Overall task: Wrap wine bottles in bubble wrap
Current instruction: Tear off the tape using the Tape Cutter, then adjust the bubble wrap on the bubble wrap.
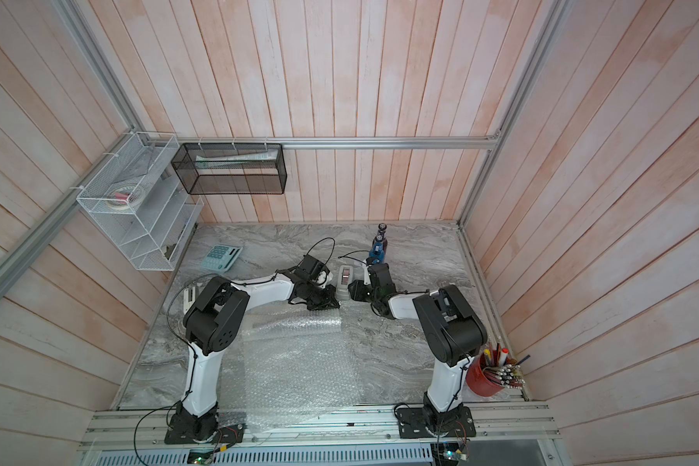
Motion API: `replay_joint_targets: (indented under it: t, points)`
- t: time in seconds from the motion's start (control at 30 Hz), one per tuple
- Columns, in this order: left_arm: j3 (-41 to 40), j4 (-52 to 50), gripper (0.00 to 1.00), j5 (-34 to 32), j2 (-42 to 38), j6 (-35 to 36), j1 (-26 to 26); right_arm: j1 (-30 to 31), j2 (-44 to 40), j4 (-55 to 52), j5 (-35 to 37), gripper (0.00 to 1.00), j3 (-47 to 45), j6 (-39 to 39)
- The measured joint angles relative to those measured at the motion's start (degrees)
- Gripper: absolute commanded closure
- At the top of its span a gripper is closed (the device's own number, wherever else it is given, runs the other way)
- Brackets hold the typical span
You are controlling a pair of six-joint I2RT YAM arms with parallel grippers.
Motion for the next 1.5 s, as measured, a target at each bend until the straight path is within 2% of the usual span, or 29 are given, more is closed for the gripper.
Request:
replay_joint_targets:
  t: [0.17,0.53,0.77,0.97,1.0,1.03,1.07,1.23,1.5]
  points:
    - [0.00,-0.79,1.00,-0.20,-1.22,-0.15,0.31,-0.04,-0.48,-0.85,0.22,0.56,-0.02,-0.61]
    - [1.07,-2.62,1.00,1.88,-9.99,-0.42,2.99,-0.42,-1.75,-4.42,1.57,0.53,-0.13,-2.45]
    - [1.62,-5.38,1.00,3.26,-12.11,0.85,5.29,-0.59,-6.32,-6.78,0.68,0.42,-0.52,-4.50]
    - [1.25,-11.04,1.00,2.62,-18.23,4.94,9.16,1.51,-12.74,-6.67,-4.46,0.27,-0.57,-8.17]
    - [0.72,-11.87,1.00,2.54,-20.04,5.73,10.23,2.40,-13.29,-6.54,-5.79,0.22,-0.57,-8.70]
    - [0.13,-12.61,1.00,2.54,-21.73,6.38,11.23,3.15,-13.53,-6.40,-6.80,0.13,-0.57,-9.25]
    - [-0.63,-13.44,1.00,2.54,-23.61,7.08,12.39,4.15,-13.55,-6.23,-8.41,0.10,-0.55,-10.08]
    - [-5.77,-17.22,1.00,2.51,-31.67,9.33,17.75,7.34,-10.58,-6.97,-16.02,0.09,1.90,-13.79]
    - [-13.60,-22.51,1.00,2.58,-38.71,10.73,22.21,9.81,1.95,-14.16,-26.75,0.08,16.59,-24.37]
